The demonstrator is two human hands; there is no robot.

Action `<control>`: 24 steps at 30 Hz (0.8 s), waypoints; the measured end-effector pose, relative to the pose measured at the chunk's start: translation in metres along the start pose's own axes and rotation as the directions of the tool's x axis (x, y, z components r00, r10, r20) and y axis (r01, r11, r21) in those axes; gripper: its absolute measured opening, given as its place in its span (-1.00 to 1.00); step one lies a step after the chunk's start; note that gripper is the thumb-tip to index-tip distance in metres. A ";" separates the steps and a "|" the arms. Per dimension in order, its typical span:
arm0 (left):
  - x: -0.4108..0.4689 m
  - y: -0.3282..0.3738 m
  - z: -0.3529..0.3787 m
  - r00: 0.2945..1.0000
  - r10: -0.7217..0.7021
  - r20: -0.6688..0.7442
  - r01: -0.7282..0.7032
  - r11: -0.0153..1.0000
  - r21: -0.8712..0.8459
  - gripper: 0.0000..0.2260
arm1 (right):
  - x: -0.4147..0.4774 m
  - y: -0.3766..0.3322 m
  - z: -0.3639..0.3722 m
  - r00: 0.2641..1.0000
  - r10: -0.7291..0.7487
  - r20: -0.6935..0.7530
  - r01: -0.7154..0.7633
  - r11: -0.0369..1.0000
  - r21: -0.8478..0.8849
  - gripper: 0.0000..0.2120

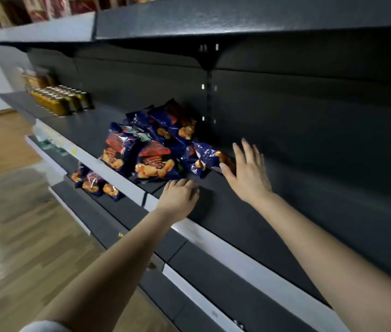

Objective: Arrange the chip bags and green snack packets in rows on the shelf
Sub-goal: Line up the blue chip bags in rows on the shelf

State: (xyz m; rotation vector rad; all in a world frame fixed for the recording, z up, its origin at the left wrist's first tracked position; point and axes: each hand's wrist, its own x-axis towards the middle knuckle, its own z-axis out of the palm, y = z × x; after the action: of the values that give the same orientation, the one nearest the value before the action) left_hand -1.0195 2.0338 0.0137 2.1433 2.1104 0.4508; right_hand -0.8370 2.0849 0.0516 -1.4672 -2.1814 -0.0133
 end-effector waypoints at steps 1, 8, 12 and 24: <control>0.003 -0.010 -0.001 1.000 -0.008 -0.003 0.008 1.000 -0.010 -0.69 | 0.009 -0.005 0.005 1.000 0.003 0.012 -0.003 1.000 -0.011 -0.29; 0.028 -0.038 0.009 0.998 0.055 -0.038 -0.058 0.996 -0.074 -0.76 | 0.043 -0.022 0.039 0.989 0.068 0.134 -0.066 0.998 -0.016 -0.27; 0.041 -0.042 0.010 0.993 0.113 -0.030 -0.115 0.988 -0.099 -0.77 | 0.039 -0.025 0.060 0.994 0.068 0.084 -0.067 0.998 -0.020 -0.42; 0.052 -0.039 0.010 0.981 0.190 -0.046 -0.193 0.978 -0.075 -0.77 | 0.004 -0.009 0.054 0.989 0.039 0.144 -0.004 0.972 -0.235 -0.23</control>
State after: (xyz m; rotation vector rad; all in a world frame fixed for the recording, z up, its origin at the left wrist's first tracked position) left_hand -1.0543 2.0885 0.0004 2.3194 1.8778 0.5879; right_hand -0.8677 2.0995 0.0087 -1.6685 -2.3481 -0.1654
